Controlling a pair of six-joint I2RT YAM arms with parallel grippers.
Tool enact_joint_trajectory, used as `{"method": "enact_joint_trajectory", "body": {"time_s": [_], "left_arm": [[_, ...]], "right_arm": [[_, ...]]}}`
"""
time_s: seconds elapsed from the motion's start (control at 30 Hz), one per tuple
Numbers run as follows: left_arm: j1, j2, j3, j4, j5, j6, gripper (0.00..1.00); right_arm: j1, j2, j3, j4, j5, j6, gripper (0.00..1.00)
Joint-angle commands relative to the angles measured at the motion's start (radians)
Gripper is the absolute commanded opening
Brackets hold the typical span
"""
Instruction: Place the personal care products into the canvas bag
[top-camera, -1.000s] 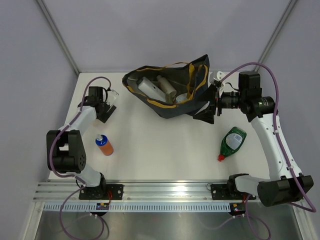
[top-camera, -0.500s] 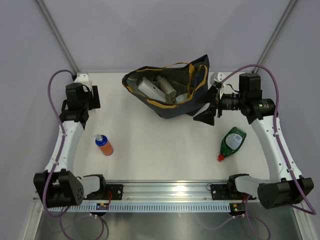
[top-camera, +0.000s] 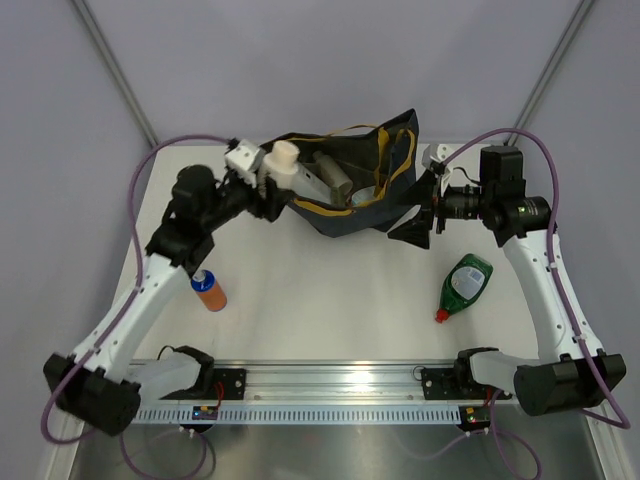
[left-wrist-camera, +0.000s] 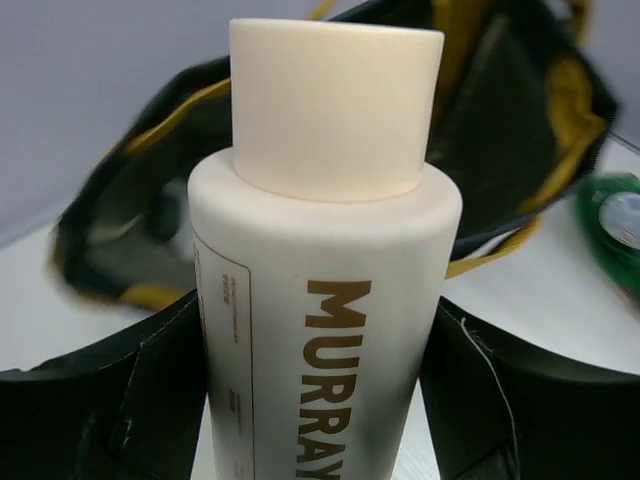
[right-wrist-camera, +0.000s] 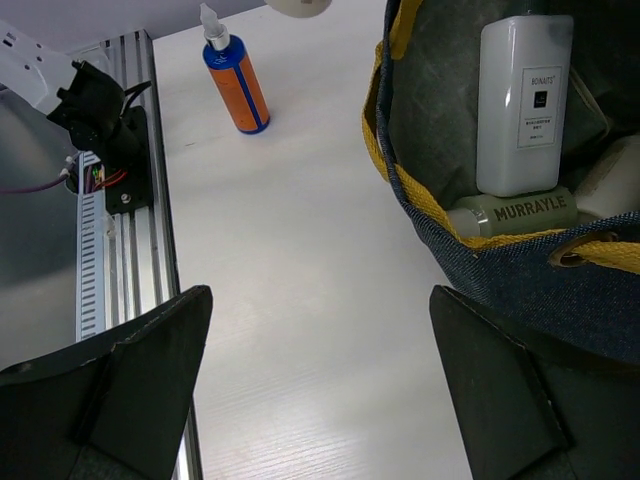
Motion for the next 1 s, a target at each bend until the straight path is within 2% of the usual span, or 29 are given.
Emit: {"method": "enact_joint_trajectory", "body": {"time_s": [0.0, 0.13, 0.27, 0.33, 0.5, 0.7, 0.83, 0.87, 0.9, 0.97], "left_arm": [[-0.117, 0.141, 0.27, 0.171, 0.136, 0.168, 0.0], [-0.166, 0.307, 0.429, 0.155, 0.162, 0.298, 0.0], [-0.172, 0.47, 0.551, 0.135, 0.29, 0.389, 0.0], [-0.177, 0.56, 0.625, 0.054, 0.353, 0.441, 0.0], [-0.218, 0.643, 0.633, -0.001, 0.366, 0.544, 0.0], [-0.232, 0.751, 0.636, 0.0, 0.304, 0.553, 0.03], [-0.232, 0.866, 0.714, -0.003, 0.243, 0.524, 0.07], [-0.232, 0.919, 0.74, -0.001, 0.231, 0.51, 0.09], [-0.232, 0.945, 0.792, -0.004, 0.222, 0.481, 0.18], [-0.232, 1.017, 0.84, 0.003, 0.182, 0.448, 0.23]], "right_arm": [[-0.018, -0.028, 0.002, 0.008, 0.009, 0.01, 0.98], [-0.044, -0.051, -0.008, -0.007, 0.018, -0.002, 0.98], [-0.064, -0.062, -0.021, -0.021, 0.015, -0.008, 0.98], [-0.073, -0.068, -0.025, -0.021, 0.015, -0.008, 0.98], [-0.107, -0.091, -0.036, -0.025, 0.012, -0.011, 0.98], [-0.124, -0.091, -0.064, -0.005, 0.003, 0.004, 0.98], [-0.127, -0.102, -0.074, 0.005, 0.024, 0.012, 0.99], [-0.127, -0.102, -0.074, 0.005, 0.035, 0.01, 0.99], [-0.127, -0.105, -0.073, 0.004, 0.064, 0.01, 0.99], [-0.127, -0.109, -0.064, -0.021, 0.093, -0.01, 0.99]]}}
